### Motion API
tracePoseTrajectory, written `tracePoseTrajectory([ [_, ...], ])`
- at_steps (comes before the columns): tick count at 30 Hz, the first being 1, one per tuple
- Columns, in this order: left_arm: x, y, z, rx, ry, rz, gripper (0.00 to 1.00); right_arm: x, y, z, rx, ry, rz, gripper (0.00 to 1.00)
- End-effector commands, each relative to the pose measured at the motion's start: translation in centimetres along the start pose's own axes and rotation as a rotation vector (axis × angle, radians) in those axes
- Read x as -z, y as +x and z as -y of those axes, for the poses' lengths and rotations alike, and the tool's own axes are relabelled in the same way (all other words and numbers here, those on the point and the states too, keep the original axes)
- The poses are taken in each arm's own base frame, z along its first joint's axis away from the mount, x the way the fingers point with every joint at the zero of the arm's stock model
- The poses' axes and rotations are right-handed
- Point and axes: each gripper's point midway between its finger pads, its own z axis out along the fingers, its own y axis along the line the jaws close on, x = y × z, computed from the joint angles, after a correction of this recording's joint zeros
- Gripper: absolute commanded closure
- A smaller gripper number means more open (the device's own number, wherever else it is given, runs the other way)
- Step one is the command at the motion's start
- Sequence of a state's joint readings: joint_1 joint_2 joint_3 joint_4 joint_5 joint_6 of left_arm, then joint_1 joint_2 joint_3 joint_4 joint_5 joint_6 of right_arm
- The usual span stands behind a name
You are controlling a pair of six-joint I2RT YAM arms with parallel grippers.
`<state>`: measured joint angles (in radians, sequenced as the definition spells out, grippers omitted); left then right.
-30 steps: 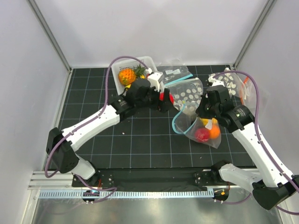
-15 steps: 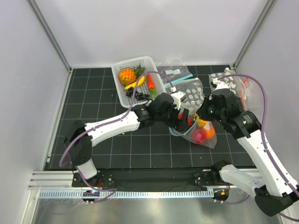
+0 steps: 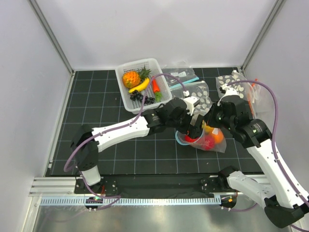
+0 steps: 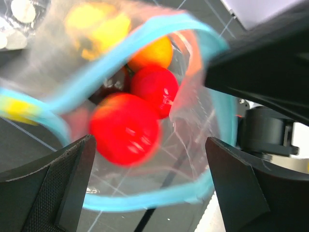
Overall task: Place the food in the zip-top bag and seal the zipper
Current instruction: Place the fake fruit in the zipper food storage bag.
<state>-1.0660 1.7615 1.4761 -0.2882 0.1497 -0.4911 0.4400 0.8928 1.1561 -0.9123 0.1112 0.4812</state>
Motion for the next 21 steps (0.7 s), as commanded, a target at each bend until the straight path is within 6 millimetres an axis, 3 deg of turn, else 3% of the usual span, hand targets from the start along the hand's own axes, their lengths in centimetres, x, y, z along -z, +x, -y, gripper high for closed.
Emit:
tracePoseTrajectory([
  [1, 3.6, -3.3, 1.7, -0.016, 0.017, 0.116, 0.0, 0.4, -1.4, -0.5, -0.022, -0.025, 0.066, 0.99],
  [7, 6.1, -3.9, 0.6, -0.02, -0.071, 0.143, 0.0, 0.3, -1.4, -0.3, -0.023, -0.012, 0.072, 0.99],
  [12, 8.6, -4.4, -2.5, -0.001, -0.135, 0.167, 0.0, 0.6, -1.6, -0.3, -0.018, -0.016, 0.078, 0.99],
  [13, 9.2, -5.2, -4.5, 0.022, -0.171, 0.183, 0.0, 0.6, -1.6, -0.3, -0.018, -0.014, 0.079, 0.99],
  [15, 10.3, -5.4, -6.5, 0.047, -0.201, 0.183, 0.0, 0.7, -1.7, -0.3, -0.011, -0.019, 0.082, 0.99],
  [21, 13.1, -6.8, -19.0, 0.089, -0.602, 0.159, 0.0, 0.6, -1.8, -0.3, -0.006, -0.019, 0.088, 0.99],
])
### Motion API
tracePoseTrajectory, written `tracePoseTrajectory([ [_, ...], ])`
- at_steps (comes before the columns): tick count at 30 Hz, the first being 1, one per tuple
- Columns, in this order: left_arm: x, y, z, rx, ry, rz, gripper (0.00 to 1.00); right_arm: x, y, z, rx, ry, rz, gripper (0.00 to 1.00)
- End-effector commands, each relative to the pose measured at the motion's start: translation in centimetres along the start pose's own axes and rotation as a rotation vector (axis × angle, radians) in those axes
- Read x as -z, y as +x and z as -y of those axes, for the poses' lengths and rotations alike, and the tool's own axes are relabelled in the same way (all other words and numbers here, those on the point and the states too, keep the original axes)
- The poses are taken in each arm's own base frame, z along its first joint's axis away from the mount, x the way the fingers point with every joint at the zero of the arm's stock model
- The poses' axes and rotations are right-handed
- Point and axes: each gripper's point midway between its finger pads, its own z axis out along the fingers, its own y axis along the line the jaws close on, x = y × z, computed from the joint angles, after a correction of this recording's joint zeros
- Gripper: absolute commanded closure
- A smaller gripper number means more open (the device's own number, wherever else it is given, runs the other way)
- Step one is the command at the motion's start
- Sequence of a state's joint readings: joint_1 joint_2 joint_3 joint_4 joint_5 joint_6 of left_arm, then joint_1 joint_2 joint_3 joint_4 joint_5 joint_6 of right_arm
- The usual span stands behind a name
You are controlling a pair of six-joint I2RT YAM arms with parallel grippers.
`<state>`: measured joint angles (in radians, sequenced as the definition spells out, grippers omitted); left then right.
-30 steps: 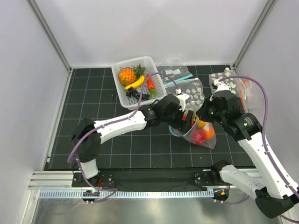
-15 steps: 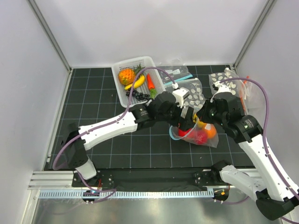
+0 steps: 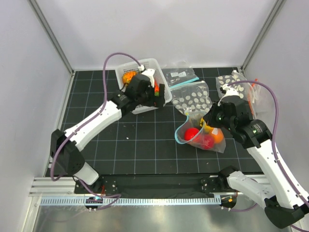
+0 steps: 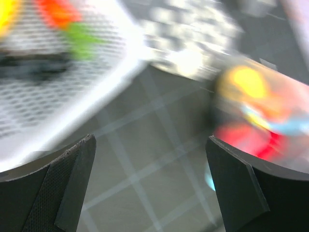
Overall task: Place the food in the zip-top bag and seal the zipper
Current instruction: Place the fake fruit in the zipper food storage bag, then adjust the zipper food storage bag at the center of the board.
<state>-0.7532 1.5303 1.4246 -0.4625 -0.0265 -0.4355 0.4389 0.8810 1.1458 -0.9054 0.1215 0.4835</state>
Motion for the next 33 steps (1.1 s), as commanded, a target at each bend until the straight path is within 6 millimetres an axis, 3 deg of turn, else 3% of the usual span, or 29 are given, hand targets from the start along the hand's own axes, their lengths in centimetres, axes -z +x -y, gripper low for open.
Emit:
tracePoseTrajectory([
  [1, -0.8, -0.9, -6.3, -0.063, -0.245, -0.03, 0.0, 0.6, -1.8, -0.6, 0.0, -0.029, 0.077, 0.99],
  [3, -2.3, -1.6, -8.9, -0.048, -0.302, -0.048, 0.0, 0.4, -1.8, -0.6, 0.001, -0.027, 0.076, 0.99],
  [5, -3.2, -2.7, -10.2, -0.042, -0.334, -0.053, 0.0, 0.4, -1.8, -0.6, 0.003, -0.029, 0.074, 0.99],
  [6, -4.6, -2.1, -11.9, -0.03, -0.368, -0.087, 0.0, 0.3, -1.7, -0.6, 0.003, -0.028, 0.072, 0.99],
  [8, -5.4, -3.3, -12.8, -0.039, -0.389, -0.087, 0.0, 0.2, -1.7, -0.7, 0.004, -0.031, 0.069, 0.99],
  [9, -7.0, -2.3, -13.9, -0.048, -0.411, -0.129, 0.0, 0.2, -1.7, -0.7, 0.004, -0.033, 0.068, 0.99],
  [10, -7.3, -3.7, -14.0, -0.06, -0.419, -0.105, 0.0, 0.2, -1.6, -0.7, 0.003, -0.034, 0.067, 0.99],
  [13, -10.6, -2.9, -14.8, -0.105, -0.408, -0.15, 0.0, 0.0, -1.5, -0.8, 0.004, -0.036, 0.065, 0.99],
  [14, -11.1, -4.5, -14.4, -0.107, -0.397, -0.116, 0.0, -0.2, -1.3, -0.7, 0.003, -0.034, 0.061, 0.99],
  [16, -13.3, -3.5, -15.0, -0.098, -0.401, -0.149, 0.0, -0.2, -1.3, -0.7, 0.003, -0.036, 0.065, 0.99],
  [19, -14.9, -4.8, -14.9, -0.051, -0.39, -0.102, 0.0, -0.3, -1.4, -0.7, 0.001, -0.033, 0.068, 0.99],
  [20, -16.0, -4.0, -15.4, -0.039, -0.396, -0.116, 0.0, -0.3, -1.4, -0.6, 0.001, -0.031, 0.068, 0.99],
  [28, -19.0, -2.2, -16.9, 0.04, -0.39, -0.114, 0.02, -0.5, -1.3, -0.6, -0.002, -0.031, 0.065, 0.99],
  [33, -18.7, -2.7, -16.6, 0.059, -0.377, -0.099, 0.05, -0.8, -1.1, -0.6, 0.0, -0.03, 0.061, 0.99],
])
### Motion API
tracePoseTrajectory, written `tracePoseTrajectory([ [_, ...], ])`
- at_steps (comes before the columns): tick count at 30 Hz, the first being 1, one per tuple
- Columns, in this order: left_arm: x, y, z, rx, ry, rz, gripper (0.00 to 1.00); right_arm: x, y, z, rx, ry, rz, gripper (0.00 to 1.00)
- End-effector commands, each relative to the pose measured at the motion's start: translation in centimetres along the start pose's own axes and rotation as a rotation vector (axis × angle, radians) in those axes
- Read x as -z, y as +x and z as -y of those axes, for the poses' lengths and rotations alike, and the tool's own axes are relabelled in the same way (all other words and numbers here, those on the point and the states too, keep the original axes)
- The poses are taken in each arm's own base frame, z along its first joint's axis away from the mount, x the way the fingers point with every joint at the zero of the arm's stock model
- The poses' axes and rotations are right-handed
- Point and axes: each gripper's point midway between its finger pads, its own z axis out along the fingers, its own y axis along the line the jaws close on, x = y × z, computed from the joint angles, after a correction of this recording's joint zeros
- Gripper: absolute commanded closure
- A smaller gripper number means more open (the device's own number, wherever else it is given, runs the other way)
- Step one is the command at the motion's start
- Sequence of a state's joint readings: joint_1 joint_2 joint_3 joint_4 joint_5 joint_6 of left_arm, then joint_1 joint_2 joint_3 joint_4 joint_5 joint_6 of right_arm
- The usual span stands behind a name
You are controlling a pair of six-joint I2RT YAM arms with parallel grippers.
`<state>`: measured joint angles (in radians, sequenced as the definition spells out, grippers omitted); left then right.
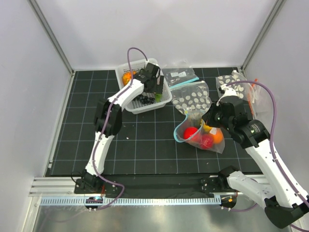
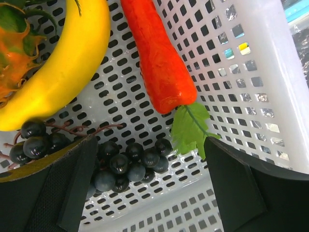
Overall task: Place the food in the zip-top bag and seal the zipper
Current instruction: Adjust the zipper food storage bag at the center of the board.
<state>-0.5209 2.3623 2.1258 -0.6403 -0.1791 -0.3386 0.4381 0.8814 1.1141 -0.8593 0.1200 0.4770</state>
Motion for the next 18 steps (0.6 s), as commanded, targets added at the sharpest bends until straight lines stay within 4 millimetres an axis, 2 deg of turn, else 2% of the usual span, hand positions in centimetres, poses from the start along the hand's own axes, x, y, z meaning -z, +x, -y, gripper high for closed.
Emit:
tracePoseTrajectory([
  [1, 1.7, -2.6, 0.7, 0.049, 0.049, 0.076, 0.05, -0.1, -1.0, -0.5, -0.004, -0.023, 0.047, 0.99],
  [3, 2.9, -2.7, 1.0, 0.069, 0.078, 0.086, 0.06, -0.2, -1.1, -0.5, -0.001, -0.022, 0.048, 0.99],
  [5, 5.6, -2.1, 1.4, 0.091, 0.132, 0.089, 0.06, -0.2, -1.1, -0.4, 0.003, -0.02, 0.051, 0.99],
  [6, 7.0, -2.8, 1.9, 0.112, 0.168, 0.124, 0.06, -0.2, -1.1, -0.5, 0.005, -0.02, 0.047, 0.99],
  [7, 8.9, -2.0, 2.0, 0.117, 0.197, 0.127, 0.06, -0.2, -1.1, -0.5, 0.007, -0.022, 0.048, 0.99],
  [9, 11.7, -1.8, 3.0, 0.119, 0.251, 0.155, 0.06, -0.3, -1.2, -0.6, 0.008, -0.026, 0.047, 0.99],
  [10, 12.0, 0.2, 3.1, 0.107, 0.253, 0.125, 0.06, -0.3, -1.2, -0.7, 0.008, -0.028, 0.046, 0.99],
  [11, 15.1, -0.3, 4.1, 0.094, 0.287, 0.169, 0.06, -0.3, -1.2, -0.7, 0.011, -0.028, 0.046, 0.99],
  [12, 16.1, 0.3, 4.6, 0.087, 0.301, 0.173, 0.06, -0.2, -1.2, -0.8, 0.014, -0.034, 0.045, 0.99],
  [13, 16.6, 1.9, 4.8, 0.074, 0.305, 0.156, 0.06, -0.2, -1.2, -0.7, 0.014, -0.032, 0.044, 0.99],
  [14, 18.9, 2.2, 6.0, 0.06, 0.341, 0.182, 0.06, -0.2, -1.2, -0.8, 0.016, -0.034, 0.041, 0.99],
  [15, 19.8, 2.7, 6.4, 0.057, 0.349, 0.188, 0.06, -0.1, -1.1, -0.8, 0.016, -0.035, 0.041, 0.99],
  [16, 19.9, 4.7, 6.6, 0.046, 0.353, 0.16, 0.06, -0.2, -1.1, -0.8, 0.02, -0.037, 0.038, 0.99],
  [17, 20.8, 5.8, 8.0, 0.044, 0.384, 0.157, 0.06, -0.1, -1.1, -0.9, 0.02, -0.043, 0.037, 0.99],
  [18, 22.3, 6.0, 8.4, 0.049, 0.411, 0.182, 0.07, -0.1, -1.0, -1.1, 0.02, -0.052, 0.034, 0.99],
])
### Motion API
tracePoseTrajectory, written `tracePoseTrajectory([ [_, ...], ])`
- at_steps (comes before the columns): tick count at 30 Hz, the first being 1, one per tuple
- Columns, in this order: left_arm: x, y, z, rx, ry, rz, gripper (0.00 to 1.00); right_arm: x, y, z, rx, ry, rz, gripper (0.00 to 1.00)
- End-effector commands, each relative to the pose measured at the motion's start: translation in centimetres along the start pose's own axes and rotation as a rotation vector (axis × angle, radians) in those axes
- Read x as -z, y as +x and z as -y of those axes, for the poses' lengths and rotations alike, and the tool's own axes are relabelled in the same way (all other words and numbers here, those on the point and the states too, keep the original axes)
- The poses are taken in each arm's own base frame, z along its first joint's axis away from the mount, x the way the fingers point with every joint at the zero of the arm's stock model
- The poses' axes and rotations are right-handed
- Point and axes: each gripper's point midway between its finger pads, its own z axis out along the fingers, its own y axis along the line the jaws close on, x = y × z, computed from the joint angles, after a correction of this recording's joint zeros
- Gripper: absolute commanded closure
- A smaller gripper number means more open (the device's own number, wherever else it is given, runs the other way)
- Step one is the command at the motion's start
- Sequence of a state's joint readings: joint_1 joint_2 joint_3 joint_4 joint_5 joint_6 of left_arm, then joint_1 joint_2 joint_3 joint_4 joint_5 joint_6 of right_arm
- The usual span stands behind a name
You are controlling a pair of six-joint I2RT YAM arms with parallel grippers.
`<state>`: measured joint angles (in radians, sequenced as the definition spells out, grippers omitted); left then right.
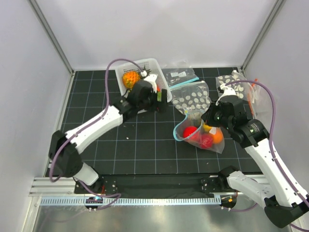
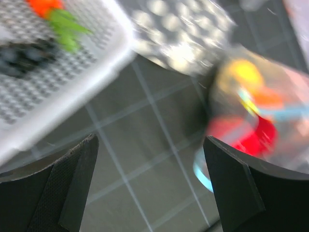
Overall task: Place the food in the zip-top bag and seal the zipper
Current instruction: Adjust the zipper food storage bag at the center of the board.
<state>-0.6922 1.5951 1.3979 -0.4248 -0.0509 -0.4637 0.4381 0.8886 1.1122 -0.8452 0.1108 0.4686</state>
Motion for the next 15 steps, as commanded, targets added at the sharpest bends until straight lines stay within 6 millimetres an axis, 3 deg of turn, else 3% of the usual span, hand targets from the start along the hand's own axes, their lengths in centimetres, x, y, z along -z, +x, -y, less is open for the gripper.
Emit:
tracePoseTrajectory([
  [1, 1.5, 3.6, 3.0, 0.016, 0.089, -0.009, 0.07, 0.2, -0.9, -0.9, 0.017, -0.05, 0.033, 0.99],
  [3, 2.5, 4.7, 5.4, 0.031, 0.153, 0.003, 0.07, 0.3, -1.0, -1.1, 0.016, -0.057, 0.034, 0.99],
  [5, 2.6, 7.2, 6.4, 0.026, 0.185, -0.033, 0.09, 0.2, -1.0, -1.2, 0.018, -0.062, 0.033, 0.99],
  [8, 2.2, 8.7, 7.4, 0.042, 0.21, -0.051, 0.11, 0.3, -0.8, -1.5, 0.01, -0.083, 0.031, 0.99],
  [15, 1.0, 9.7, 9.6, 0.059, 0.258, -0.055, 0.17, 0.1, -0.4, -2.0, -0.014, -0.116, 0.025, 0.99],
])
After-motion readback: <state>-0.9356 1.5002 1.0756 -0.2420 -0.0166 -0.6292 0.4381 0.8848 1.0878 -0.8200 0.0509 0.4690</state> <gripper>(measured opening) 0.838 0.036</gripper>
